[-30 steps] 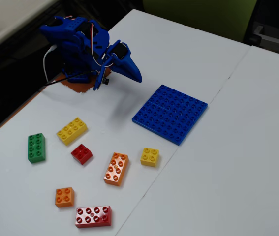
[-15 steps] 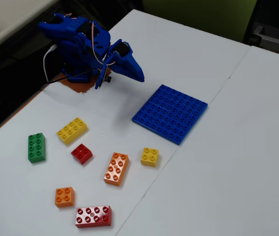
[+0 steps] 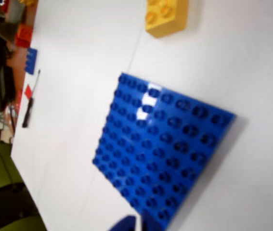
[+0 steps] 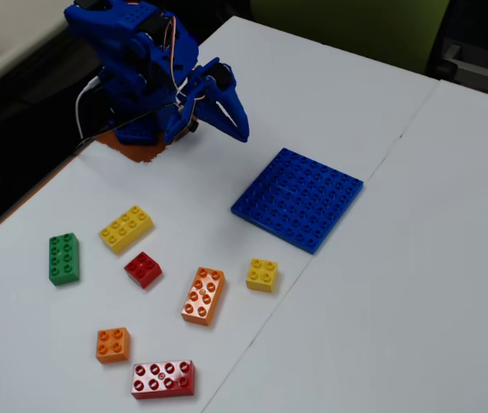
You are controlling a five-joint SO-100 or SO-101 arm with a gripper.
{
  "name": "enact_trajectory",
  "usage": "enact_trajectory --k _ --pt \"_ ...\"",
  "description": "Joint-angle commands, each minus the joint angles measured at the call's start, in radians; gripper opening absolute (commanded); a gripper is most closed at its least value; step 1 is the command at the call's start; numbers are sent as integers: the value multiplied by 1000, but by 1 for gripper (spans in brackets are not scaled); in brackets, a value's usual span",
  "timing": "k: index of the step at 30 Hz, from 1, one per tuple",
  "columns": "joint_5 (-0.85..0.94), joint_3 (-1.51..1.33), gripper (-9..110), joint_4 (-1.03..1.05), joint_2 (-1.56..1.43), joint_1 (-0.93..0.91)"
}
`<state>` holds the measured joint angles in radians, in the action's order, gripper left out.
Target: Pick up the 2x4 orange block and go up the 8x8 blue block.
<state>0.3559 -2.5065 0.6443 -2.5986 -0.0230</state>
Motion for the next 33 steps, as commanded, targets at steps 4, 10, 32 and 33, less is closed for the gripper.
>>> enact_trajectory --k 4,10,32,33 --pt "37 258 0 75 196 -32" --pt "41 489 0 176 391 -87" --pt "265 1301 2 437 1031 -285" --pt "281 1312 2 439 1045 -293"
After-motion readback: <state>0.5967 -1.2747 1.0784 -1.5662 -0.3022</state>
